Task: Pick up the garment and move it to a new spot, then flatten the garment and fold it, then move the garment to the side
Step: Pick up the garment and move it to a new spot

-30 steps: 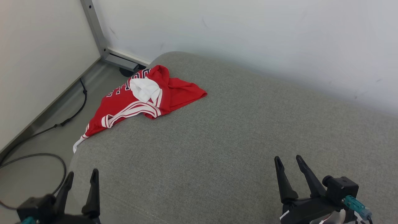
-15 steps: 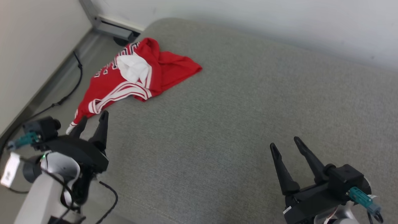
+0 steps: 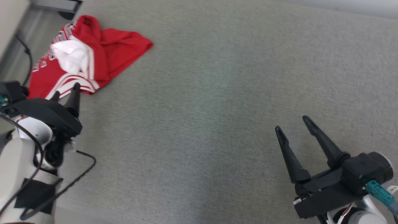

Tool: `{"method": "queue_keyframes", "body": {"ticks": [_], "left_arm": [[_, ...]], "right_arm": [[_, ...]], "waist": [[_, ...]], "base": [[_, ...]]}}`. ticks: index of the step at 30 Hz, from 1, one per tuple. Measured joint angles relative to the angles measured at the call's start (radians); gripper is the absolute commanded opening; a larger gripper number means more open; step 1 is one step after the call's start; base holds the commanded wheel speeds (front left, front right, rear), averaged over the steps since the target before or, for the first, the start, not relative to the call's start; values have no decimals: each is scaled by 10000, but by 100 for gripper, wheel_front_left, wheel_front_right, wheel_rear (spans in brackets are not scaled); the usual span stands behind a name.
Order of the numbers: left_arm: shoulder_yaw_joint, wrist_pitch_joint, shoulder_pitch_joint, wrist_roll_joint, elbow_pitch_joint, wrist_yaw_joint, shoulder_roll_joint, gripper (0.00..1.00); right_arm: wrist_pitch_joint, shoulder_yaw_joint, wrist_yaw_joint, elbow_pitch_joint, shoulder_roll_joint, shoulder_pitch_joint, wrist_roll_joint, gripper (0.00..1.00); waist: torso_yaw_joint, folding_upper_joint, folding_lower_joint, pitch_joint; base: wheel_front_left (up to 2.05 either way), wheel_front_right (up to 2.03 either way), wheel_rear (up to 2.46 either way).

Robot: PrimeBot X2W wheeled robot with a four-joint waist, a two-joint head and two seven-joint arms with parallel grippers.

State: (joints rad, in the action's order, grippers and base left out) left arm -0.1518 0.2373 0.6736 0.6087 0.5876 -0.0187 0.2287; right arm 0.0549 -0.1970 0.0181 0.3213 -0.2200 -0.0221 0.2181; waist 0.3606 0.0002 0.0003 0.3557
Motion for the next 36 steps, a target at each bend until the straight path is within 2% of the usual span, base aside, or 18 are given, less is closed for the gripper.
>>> {"method": "queue_keyframes", "body": {"ticks": [6, 11, 23, 24, 25, 31, 36], "left_arm": [[293, -2, 722, 6, 849, -257, 265, 100], [299, -19, 1034, 4, 1336, -343, 128, 100], [374, -723, 1736, -244, 2479, -704, 4, 100], [368, -777, 1780, -251, 2587, -704, -40, 43], [364, -813, 1801, -282, 2677, -706, -86, 0], [278, -1032, 1984, -332, 3170, -744, -130, 0], [130, -1269, 2001, -447, 3578, -497, -6, 0]], "right_arm": [[353, 178, 17, 525, -203, -98, -4, 100], [579, 259, 86, 1005, -286, -107, -90, 100], [1024, 372, 173, 1335, -397, -156, -105, 100], [1037, 382, 176, 1331, -397, -186, -105, 100], [1041, 378, 182, 1331, -397, -219, -105, 100], [1124, 334, 180, 1200, -385, -303, -104, 100], [1099, 138, 169, 683, -180, -618, -35, 100]], "waist": [[-635, 1, -1, 658], [-990, 1, 0, 1172], [-1158, 0, -1, 1754], [-1143, 0, -2, 1746], [-1126, 0, -2, 1729], [-1034, -1, -3, 1509], [-949, -1, -3, 1076]], "base": [[0, 0, 0], [0, 0, 0], [0, 0, 0], [0, 0, 0], [0, 0, 0], [0, 0, 0], [0, 0, 0]]}}
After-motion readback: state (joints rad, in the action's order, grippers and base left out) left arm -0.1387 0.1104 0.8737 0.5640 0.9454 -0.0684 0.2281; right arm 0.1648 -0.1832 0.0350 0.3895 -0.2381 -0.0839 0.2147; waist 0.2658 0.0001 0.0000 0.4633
